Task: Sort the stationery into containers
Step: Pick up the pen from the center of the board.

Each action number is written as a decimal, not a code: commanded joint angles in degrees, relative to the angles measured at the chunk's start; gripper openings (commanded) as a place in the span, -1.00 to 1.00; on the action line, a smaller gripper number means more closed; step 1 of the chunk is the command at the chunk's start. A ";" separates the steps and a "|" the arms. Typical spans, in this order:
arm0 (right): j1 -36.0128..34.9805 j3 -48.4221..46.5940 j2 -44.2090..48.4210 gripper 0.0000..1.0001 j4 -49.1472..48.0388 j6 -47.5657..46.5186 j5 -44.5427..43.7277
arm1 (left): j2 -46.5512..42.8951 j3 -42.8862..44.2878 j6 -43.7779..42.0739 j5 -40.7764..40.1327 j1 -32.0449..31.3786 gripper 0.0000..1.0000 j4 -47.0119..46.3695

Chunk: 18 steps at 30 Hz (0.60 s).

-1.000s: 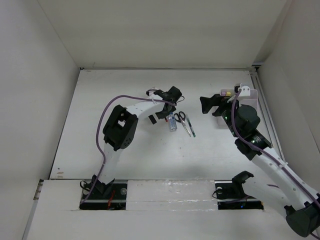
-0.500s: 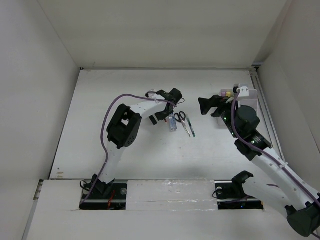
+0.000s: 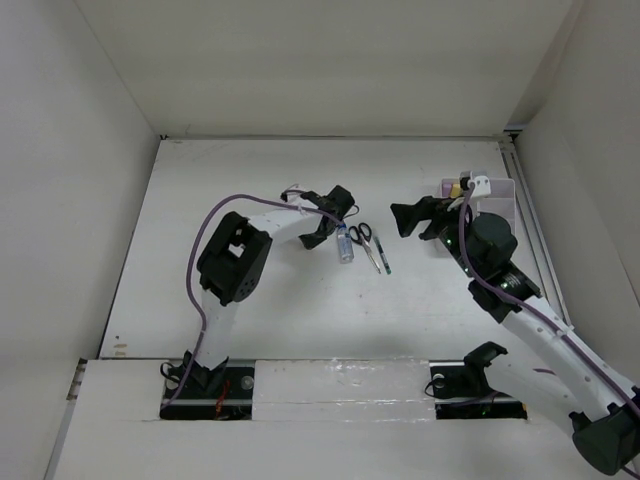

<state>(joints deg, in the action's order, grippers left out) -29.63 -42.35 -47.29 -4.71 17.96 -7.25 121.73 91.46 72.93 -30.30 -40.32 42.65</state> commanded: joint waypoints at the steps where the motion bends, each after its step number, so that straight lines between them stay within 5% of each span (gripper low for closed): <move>1: 2.28 0.07 0.44 0.90 -4.42 1.46 7.13 | -8.15 -7.93 -8.74 -3.09 0.59 -1.00 -6.93; 6: 7.03 1.21 -1.48 0.92 -7.94 5.50 18.03 | -23.00 -17.79 -21.22 -8.98 -3.53 -1.00 -15.65; 11: 9.94 1.83 -6.32 0.92 -17.16 11.65 31.57 | -40.74 -30.34 -36.25 -12.15 -14.16 -1.00 -28.57; 13: 8.10 2.53 -9.29 0.89 -20.41 14.81 32.46 | -44.72 -33.88 -44.14 -10.66 -17.41 -1.00 -37.01; 18: -0.15 0.69 -14.23 0.89 -22.89 14.30 26.96 | -53.86 -40.29 -48.31 -0.74 -18.31 -1.00 -43.87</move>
<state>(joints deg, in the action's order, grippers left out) -26.09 -40.07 -60.88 -20.73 30.52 19.97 70.72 54.87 32.21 -35.07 -59.53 6.07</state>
